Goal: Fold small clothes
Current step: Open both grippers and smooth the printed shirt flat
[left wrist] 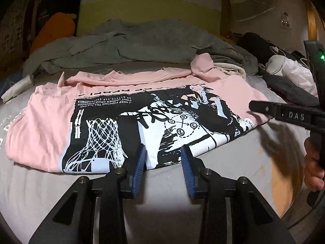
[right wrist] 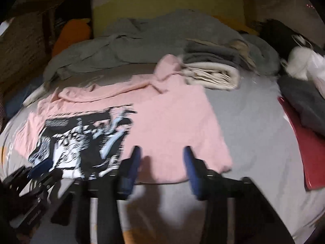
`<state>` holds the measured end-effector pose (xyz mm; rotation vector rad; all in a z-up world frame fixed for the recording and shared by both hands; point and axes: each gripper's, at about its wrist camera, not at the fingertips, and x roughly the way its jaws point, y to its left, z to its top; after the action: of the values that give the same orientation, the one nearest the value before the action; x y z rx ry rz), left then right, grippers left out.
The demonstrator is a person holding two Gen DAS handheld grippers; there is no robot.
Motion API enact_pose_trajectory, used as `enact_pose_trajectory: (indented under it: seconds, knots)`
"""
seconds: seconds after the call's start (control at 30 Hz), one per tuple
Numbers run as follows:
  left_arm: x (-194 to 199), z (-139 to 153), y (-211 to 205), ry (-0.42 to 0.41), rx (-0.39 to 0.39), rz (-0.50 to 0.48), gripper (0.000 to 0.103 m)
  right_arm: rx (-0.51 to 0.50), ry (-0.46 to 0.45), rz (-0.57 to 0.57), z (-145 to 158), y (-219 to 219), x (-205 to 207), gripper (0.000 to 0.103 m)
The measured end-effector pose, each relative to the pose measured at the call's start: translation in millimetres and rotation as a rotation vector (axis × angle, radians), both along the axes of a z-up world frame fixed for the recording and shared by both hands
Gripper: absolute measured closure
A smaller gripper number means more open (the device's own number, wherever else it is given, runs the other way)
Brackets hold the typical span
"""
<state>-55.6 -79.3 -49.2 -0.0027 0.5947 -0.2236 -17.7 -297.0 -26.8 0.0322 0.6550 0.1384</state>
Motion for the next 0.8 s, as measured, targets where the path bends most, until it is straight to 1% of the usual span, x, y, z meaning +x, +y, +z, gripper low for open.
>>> enact_pose_trajectory:
  seconds: [0.03, 0.1, 0.13, 0.17, 0.27, 0.3, 0.4, 0.43, 0.47, 0.57, 0.7, 0.8]
  knots:
    - [-0.2, 0.4, -0.1, -0.001, 0.001, 0.001, 0.068, 0.003, 0.015, 0.020, -2.6, 3.3, 1.5, 0.077]
    - [-0.7, 2.5, 0.7, -0.002, -0.001, 0.002, 0.066, -0.024, 0.049, 0.028, -10.1, 9.3, 3.4, 0.077]
    - [-0.9, 5.1, 1.6, -0.003, -0.001, 0.009, 0.062, -0.061, 0.070, 0.018, -15.0, 13.2, 4.9, 0.078]
    - [-2.1, 8.8, 3.9, -0.010, -0.011, 0.017, 0.060, -0.079, 0.070, 0.015, -17.0, 15.5, 4.0, 0.078]
    - [-5.8, 16.5, 13.5, -0.032, -0.048, 0.033, 0.049, -0.118, 0.063, -0.004, -17.0, 23.3, 2.2, 0.078]
    - [-4.6, 18.1, 15.4, -0.038, -0.039, 0.042, 0.044, -0.116, 0.063, -0.005, -17.1, 23.4, 2.4, 0.077]
    - [4.7, 23.9, 22.9, -0.058, 0.015, 0.093, 0.039, -0.071, 0.076, -0.003, -16.1, 16.4, 4.0, 0.077]
    - [8.3, 26.4, 27.5, -0.059, 0.025, 0.120, 0.035, -0.060, 0.078, 0.002, -16.3, 14.6, 4.5, 0.077]
    - [12.4, 29.0, 32.8, -0.052, 0.033, 0.151, 0.034, -0.059, 0.078, 0.006, -16.3, 13.7, 5.1, 0.077]
    - [16.8, 35.5, 55.3, -0.031, 0.014, 0.221, 0.034, -0.079, 0.069, 0.008, -16.6, 14.3, 3.2, 0.076]
    - [10.5, 37.7, 72.3, -0.038, 0.039, 0.273, 0.034, -0.098, 0.066, 0.000, -15.7, 17.1, 1.0, 0.076]
    - [8.0, 37.5, 82.5, -0.025, 0.012, 0.298, 0.034, -0.083, 0.069, 0.000, -15.2, 14.2, 0.0, 0.075]
